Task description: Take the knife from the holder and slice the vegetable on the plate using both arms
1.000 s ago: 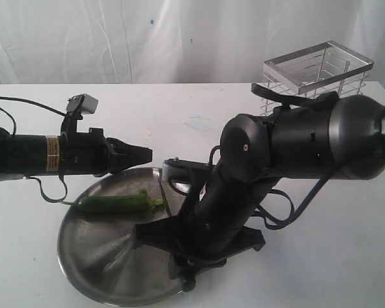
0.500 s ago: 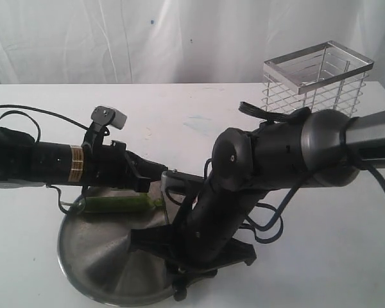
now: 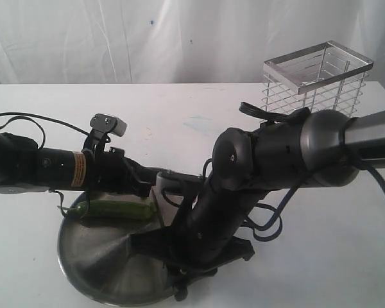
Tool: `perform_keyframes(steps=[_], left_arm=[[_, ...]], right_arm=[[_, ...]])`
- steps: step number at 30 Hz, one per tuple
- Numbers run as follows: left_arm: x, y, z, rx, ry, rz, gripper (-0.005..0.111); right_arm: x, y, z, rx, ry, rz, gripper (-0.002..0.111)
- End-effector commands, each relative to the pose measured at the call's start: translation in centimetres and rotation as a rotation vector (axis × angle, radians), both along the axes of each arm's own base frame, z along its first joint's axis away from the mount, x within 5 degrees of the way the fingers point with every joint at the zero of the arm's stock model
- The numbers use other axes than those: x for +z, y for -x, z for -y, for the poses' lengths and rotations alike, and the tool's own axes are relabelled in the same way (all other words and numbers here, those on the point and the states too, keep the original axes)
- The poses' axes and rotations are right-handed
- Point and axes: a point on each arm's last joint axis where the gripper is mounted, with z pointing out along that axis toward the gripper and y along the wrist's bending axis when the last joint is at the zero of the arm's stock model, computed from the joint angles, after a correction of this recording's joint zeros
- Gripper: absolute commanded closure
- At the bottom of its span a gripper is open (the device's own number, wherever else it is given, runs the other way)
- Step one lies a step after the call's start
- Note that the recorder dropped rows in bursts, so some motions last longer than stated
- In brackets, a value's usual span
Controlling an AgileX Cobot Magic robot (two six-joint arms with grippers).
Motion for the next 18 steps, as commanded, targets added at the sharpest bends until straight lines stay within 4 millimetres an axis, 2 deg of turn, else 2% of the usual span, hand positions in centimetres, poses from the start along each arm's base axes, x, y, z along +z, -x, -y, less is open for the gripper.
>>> perform_keyframes(steps=[1, 13, 18], left_arm=[[-0.13, 0.09, 0.13, -0.004, -0.004, -0.001, 0.107], [-0.17, 0.2, 0.26, -0.017, -0.01, 0.001, 0.107], [-0.59, 0.36, 0.31, -0.028, -0.072, -0.005, 0.107]], right_arm=[[0.13, -0.24, -0.07, 0.017, -0.014, 0.045, 0.108], [0.05, 0.39, 0.2, 0.061, 0.014, -0.013, 0.108], [0.05, 0.34, 0.19, 0.058, 0.013, -0.008, 0.108]])
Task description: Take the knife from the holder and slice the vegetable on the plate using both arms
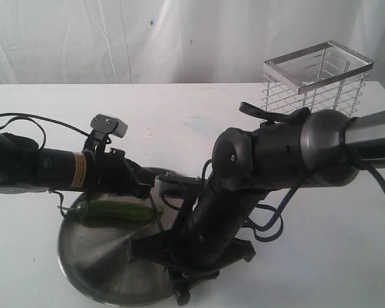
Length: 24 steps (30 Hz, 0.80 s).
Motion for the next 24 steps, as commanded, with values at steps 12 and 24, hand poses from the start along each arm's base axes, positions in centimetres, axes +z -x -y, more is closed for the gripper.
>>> perform_keyframes(steps=[12, 24], left_arm=[[-0.9, 0.0, -0.2, 0.05, -0.103, -0.038, 0.107], [-0.8, -0.1, 2.0, 0.005, -0.286, -0.05, 0.107]], right_arm=[[0.0, -0.1, 0.0, 0.004, 0.001, 0.015, 0.108], [0.0, -0.4, -0.1, -0.007, -0.009, 0.046, 0.108]])
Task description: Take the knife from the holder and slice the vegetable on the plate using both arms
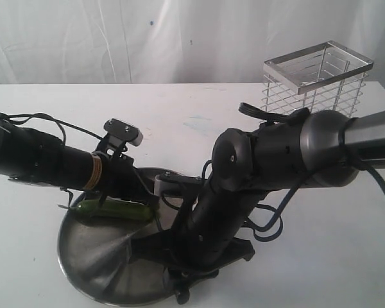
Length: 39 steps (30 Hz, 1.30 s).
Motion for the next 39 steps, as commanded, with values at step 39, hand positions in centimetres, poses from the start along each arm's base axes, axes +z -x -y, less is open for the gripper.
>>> perform_keyframes(steps=[39], left_arm=[[4.0, -3.1, 0.2, 0.001, 0.19, 0.011, 0.107]], right_arm=[[0.0, -0.9, 1.0, -0.01, 0.107, 0.116, 0.108]])
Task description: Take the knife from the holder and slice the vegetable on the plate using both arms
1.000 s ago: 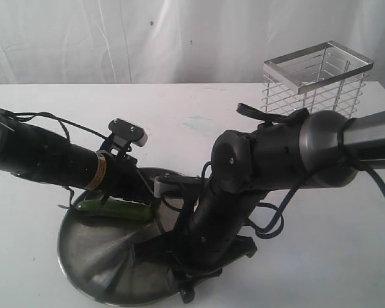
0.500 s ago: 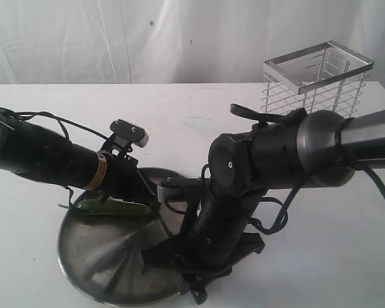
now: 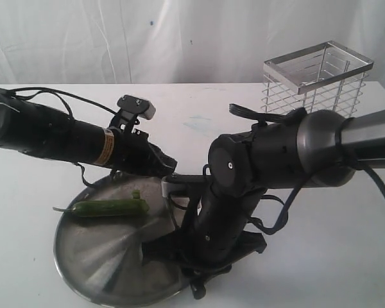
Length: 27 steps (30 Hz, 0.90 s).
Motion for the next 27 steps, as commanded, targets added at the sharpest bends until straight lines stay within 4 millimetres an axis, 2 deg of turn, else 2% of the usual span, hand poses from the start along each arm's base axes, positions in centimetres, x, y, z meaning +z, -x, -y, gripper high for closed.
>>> perform_keyframes(steps=[1, 6, 12, 20, 24, 27], left_arm=[[0.7, -1.0, -1.7, 0.072, 0.087, -0.025, 0.107], [2.8, -1.9, -4.8, 0.158, 0.234, -0.011, 0.107], [6.2, -1.9, -8.5, 0.28, 0.315, 0.009, 0.107], [8.8, -0.7, -8.6, 0.204, 0.307, 0.068, 0.107], [10.8, 0.2, -8.7, 0.196, 0.31, 0.101, 0.107], [12.5, 1.7, -9.3, 0.271, 0.285, 0.142, 0.107]], right_arm=[[0.9, -0.5, 0.2, -0.006, -0.036, 0.078, 0.108], [2.4, -1.1, -0.1, -0.03, -0.109, 0.176, 0.108], [1.3, -1.8, -0.8, 0.036, -0.082, 0.165, 0.105], [1.5, -2.8, -1.8, 0.065, -0.089, 0.192, 0.071], [3.1, -2.6, -1.2, 0.116, -0.068, 0.235, 0.07], [5.4, -2.3, 0.5, 0.238, 0.046, 0.32, 0.072]])
